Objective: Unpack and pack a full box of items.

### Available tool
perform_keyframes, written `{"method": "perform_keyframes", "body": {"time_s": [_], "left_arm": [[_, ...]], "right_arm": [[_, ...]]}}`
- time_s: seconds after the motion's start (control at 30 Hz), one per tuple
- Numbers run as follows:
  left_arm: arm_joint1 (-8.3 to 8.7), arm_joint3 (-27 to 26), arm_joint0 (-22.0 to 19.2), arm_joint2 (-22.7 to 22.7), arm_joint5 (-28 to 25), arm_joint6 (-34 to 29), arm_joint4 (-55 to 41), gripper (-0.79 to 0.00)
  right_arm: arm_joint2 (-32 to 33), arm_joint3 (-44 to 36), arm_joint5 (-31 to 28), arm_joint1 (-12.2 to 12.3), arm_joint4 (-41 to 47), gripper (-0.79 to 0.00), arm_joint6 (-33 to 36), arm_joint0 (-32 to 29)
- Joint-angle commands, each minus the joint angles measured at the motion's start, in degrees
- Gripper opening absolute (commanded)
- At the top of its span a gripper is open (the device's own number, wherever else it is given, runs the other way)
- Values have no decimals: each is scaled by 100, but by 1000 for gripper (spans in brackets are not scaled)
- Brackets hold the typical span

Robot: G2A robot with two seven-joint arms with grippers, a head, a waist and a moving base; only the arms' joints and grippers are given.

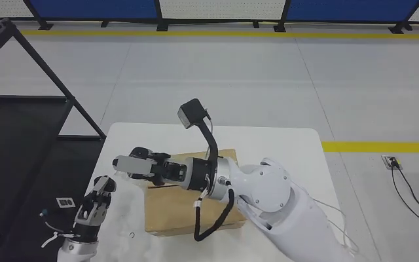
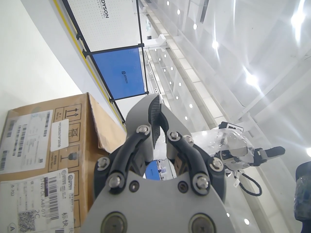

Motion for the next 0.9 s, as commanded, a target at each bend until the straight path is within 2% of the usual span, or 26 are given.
{"method": "perform_keyframes", "body": {"time_s": [0.0,0.33,0.63,0.87], "left_arm": [[-2,-7,0,8,11,6,14,-785],[-8,-73,-19,65,80,0,132,-785],[-12,-114,-185,214,189,-28,280,-785],[-16,-24,-269,256,165,8,337,-785]], "right_arm": [[42,29,-24,6,-6,0,19,-95],[234,-6,-111,24,-44,0,117,-454],[403,-421,-70,55,-177,0,63,-831],[192,-369,-220,-42,-115,0,23,-615]]}}
